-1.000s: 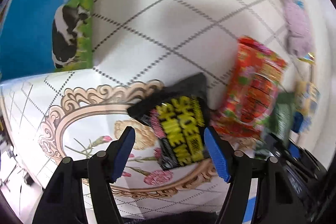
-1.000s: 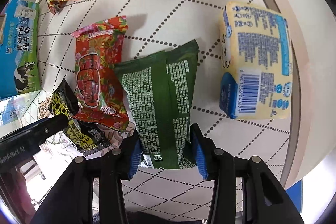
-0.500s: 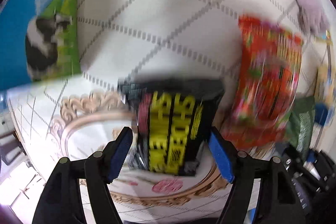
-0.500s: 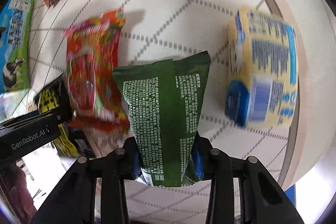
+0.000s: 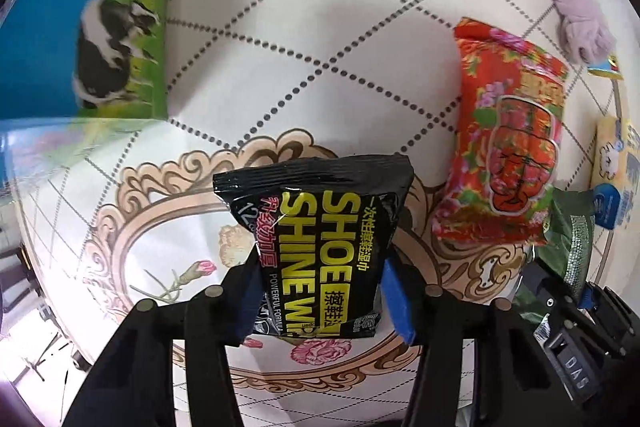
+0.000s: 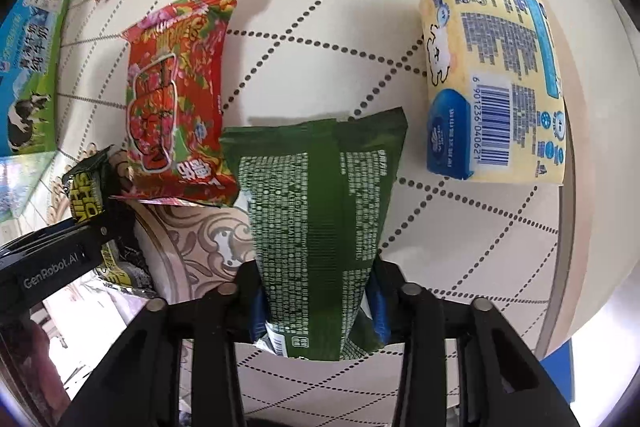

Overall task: Organize soft objects
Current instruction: 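Carry both packets into the box and open both grippers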

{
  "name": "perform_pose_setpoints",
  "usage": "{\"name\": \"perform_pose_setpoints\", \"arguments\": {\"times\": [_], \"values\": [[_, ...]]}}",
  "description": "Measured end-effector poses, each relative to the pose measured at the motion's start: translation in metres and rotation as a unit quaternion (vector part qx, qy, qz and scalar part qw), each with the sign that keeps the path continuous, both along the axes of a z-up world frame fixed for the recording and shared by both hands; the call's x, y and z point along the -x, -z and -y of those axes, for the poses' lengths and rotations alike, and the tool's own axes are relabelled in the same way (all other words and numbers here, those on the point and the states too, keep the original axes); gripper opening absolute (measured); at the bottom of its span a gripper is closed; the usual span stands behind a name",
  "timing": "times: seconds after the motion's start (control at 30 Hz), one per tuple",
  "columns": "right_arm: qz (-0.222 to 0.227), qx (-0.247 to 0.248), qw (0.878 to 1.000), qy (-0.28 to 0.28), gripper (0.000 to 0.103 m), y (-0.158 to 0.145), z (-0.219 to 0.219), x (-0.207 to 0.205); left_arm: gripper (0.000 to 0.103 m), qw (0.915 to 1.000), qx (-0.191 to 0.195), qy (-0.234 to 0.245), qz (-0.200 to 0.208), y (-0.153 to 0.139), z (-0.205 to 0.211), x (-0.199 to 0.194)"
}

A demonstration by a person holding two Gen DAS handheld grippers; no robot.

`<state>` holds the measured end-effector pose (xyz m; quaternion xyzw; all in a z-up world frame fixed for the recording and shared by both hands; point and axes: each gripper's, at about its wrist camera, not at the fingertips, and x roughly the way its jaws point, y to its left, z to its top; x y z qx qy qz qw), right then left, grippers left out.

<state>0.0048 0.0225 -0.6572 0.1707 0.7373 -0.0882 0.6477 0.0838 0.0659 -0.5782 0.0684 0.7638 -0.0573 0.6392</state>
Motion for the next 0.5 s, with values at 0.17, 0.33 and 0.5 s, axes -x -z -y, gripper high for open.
{"name": "perform_pose_setpoints", "arguments": {"times": [0.17,0.33,0.5], "values": [[0.011,-0.078,0.996,0.032,0.033,-0.012,-0.005,0.011,0.048,0.9994,0.031,0.002,0.018,-0.026,-0.037,0.022],[0.047,-0.109,0.993,0.008,0.033,-0.052,-0.043,0.008,0.048,0.9953,0.082,-0.011,0.051,-0.071,-0.088,0.009],[0.099,-0.138,0.985,-0.037,0.033,-0.116,-0.099,-0.029,0.049,0.9865,0.118,-0.044,0.105,-0.138,-0.152,-0.017]]}}
